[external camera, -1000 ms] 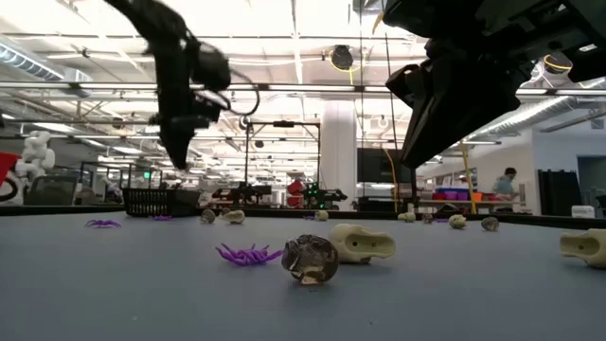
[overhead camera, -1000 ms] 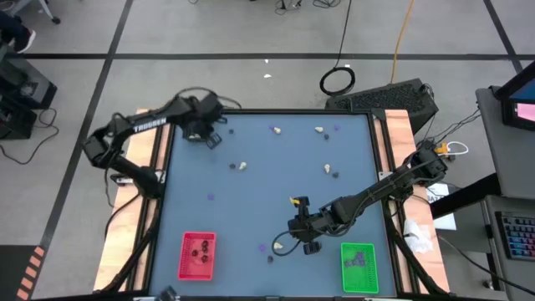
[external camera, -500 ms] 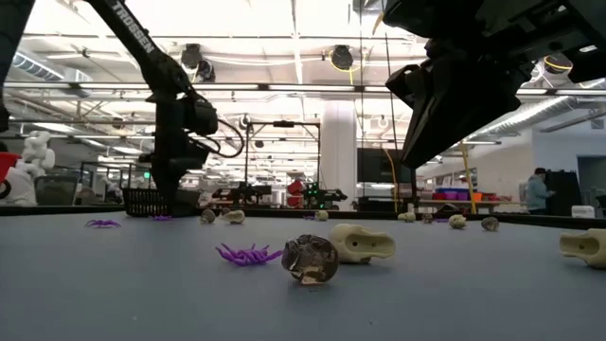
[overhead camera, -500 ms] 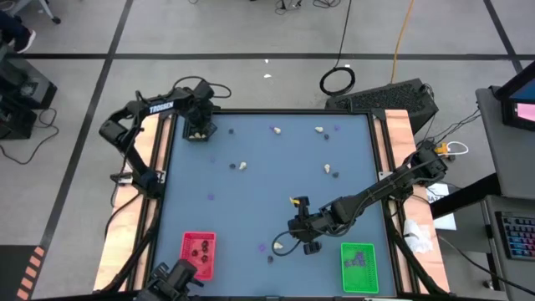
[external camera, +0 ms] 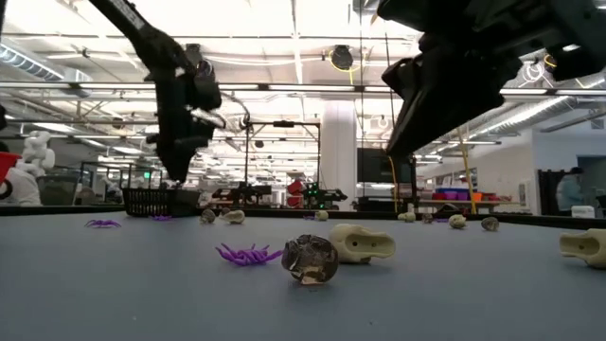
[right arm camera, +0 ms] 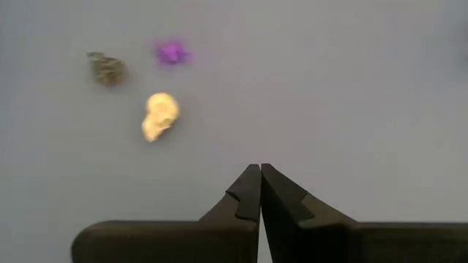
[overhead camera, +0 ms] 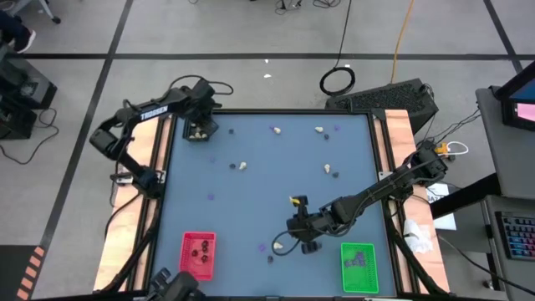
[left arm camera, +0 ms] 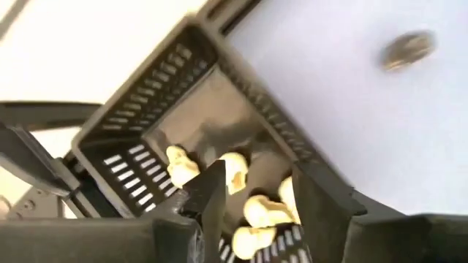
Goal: Sort Halloween decoration
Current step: Put the violet spider toy into the green bin
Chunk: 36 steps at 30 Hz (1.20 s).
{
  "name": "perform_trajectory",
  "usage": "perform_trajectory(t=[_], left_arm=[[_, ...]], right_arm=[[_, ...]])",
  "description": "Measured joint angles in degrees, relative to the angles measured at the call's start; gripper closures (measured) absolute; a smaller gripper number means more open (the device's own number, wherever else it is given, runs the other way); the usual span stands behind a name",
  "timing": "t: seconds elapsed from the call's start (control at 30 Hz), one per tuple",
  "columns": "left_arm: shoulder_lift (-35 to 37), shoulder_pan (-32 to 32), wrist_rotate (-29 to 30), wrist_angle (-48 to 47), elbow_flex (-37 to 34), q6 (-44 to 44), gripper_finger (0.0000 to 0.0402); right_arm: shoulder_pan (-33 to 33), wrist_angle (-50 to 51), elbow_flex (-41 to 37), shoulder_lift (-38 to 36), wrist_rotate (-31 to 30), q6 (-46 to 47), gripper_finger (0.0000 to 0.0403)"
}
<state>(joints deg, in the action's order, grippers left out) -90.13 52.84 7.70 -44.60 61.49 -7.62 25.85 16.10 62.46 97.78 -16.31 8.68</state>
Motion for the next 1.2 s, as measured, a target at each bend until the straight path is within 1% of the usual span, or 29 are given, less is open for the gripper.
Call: perform_trajectory(t=[0.07, 0.13, 0.23, 0.33, 0.43, 0.5, 0.63, 0.7, 0.77, 0.83, 0.93, 0.97, 1.1, 1.2], left_arm=[[2.7, -1.9, 0.0, 0.6, -0.4, 1.2, 0.0253], [5.9, -4.3, 0.0, 1.8, -1.9, 2.0, 0.0263], [11.5, -8.7, 0.0, 5.3, -5.4, 4.3, 0.0281], [17.9, -14.3, -0.1, 10.7, -10.5, 6.5, 0.0299], [24.3, -20.8, -0.1, 17.5, -16.6, 9.9, 0.0310], [28.4, -25.6, -0.1, 23.6, -20.9, 11.5, 0.0315], [34.9, -35.6, 0.1, 37.9, -29.3, 13.7, 0.0317], [36.7, -40.5, 1.0, 45.7, -32.9, 14.4, 0.0317], [37.7, -44.9, 3.1, 53.5, -36.3, 14.7, 0.0317], [37.7, -48.6, 5.0, 61.2, -39.2, 13.8, 0.0317], [37.6, -52.8, 6.3, 68.9, -41.9, 11.2, 0.0317], [37.7, -53.8, 6.4, 70.2, -42.4, 10.1, 0.0317], [37.7, -56.6, 6.5, 70.3, -42.6, 8.4, 0.0317], [37.6, -57.7, 6.5, 70.2, -42.6, 7.3, 0.0317]], right_arm=[[0.0, -0.7, -0.3, 0.0, -2.3, -0.2, 0.0403], [0.0, -4.1, -1.8, 0.0, -3.6, -0.6, 0.0403], [-0.1, -12.9, -6.1, 0.0, -4.4, -1.8, 0.0403], [-0.8, -25.4, -11.7, 0.0, -4.5, -1.9, 0.0403], [-2.0, -37.6, -17.0, 0.0, -4.5, -2.1, 0.0403], [-3.1, -43.0, -19.1, 0.0, -4.4, -2.0, 0.0403], [-5.6, -43.4, -19.9, -0.3, -3.0, -0.4, 0.0403], [-7.0, -42.5, -19.9, -1.6, -2.9, 0.3, 0.0403], [-8.6, -38.1, -19.9, -4.8, -2.9, 1.2, 0.0403], [-10.3, -30.9, -19.8, -9.2, -2.9, 3.0, 0.0403], [-12.7, -18.3, -19.8, -17.0, -2.9, 7.2, 0.0403], [-13.4, -13.9, -19.8, -19.7, -2.9, 8.6, 0.0403], [-16.1, 1.2, -19.8, -29.8, -2.9, 13.9, 0.0403], [-18.5, 9.5, -19.8, -34.8, -3.0, 17.1, 0.0403]])
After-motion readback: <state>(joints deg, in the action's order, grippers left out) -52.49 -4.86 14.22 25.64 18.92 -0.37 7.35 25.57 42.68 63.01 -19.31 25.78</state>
